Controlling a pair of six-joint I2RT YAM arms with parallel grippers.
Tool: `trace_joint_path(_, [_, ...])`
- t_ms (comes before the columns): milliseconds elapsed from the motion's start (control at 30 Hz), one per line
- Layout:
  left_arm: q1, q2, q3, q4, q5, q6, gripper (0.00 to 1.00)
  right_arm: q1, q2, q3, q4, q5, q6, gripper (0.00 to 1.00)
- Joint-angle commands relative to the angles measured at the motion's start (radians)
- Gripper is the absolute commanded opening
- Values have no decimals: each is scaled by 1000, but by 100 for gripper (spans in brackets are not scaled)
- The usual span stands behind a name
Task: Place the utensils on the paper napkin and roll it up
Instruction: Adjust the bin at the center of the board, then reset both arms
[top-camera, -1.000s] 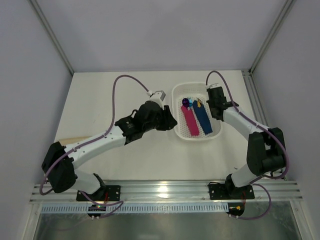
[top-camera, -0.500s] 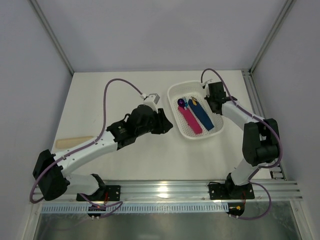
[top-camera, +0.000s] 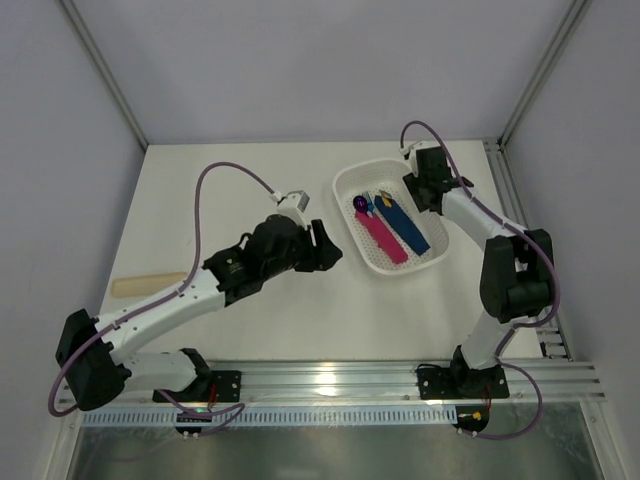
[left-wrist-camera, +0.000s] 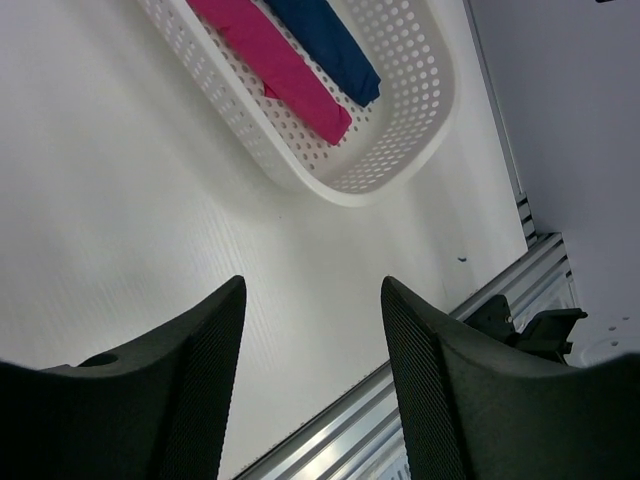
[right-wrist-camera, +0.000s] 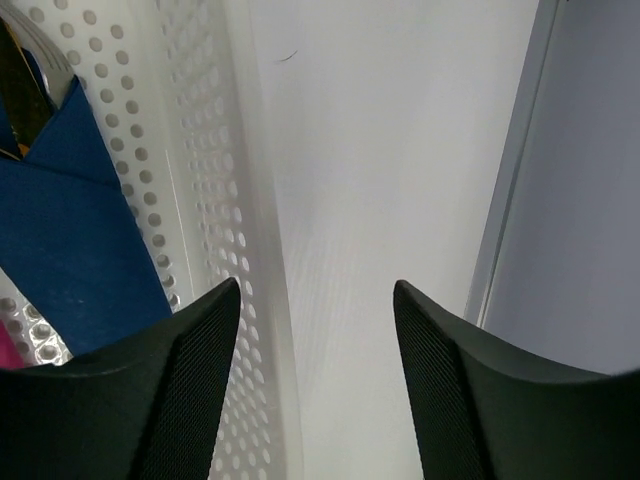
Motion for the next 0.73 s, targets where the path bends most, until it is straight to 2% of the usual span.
trace_joint_path(0, [-3,-49,-26,22,-29,-17,61,7,-82,81,-41,65,74,67])
trace_joint_path(33, [-3,-63,-34,22,-34,-20,62,12,-100,96,-95,103,144,80])
trace_joint_path(67, [-1,-70,-42,27,-39,-26,64,22,-111,107,-123,131,193,99])
trace_joint_path(167, [9,-116,-85,31,-43,-41,69,31,-167,118,-245,125,369,99])
trace_joint_path(233, [23,-147,-126,36,-54,-57,77,38,-204,78,-305,84,463,99])
trace_joint_path(267, [28,-179,-141,36,-63,-60,83,39,-255,52,-308,73,538,100])
trace_joint_path(300, [32,-193,-154,33,-65,-64,98,50,-284,-10,-308,56,568,99])
trace_joint_path(367, [49,-233,-190,31,-59,-78,99,65,-342,-77,-287,13,608,99])
trace_joint_path(567, [123,-290,-286,94,35,-143,99,143,-513,-256,-276,33,720,99])
trace_joint_path(700, [147,-322,-374,189,124,-176,99,162,-594,-357,-243,-56,754,99])
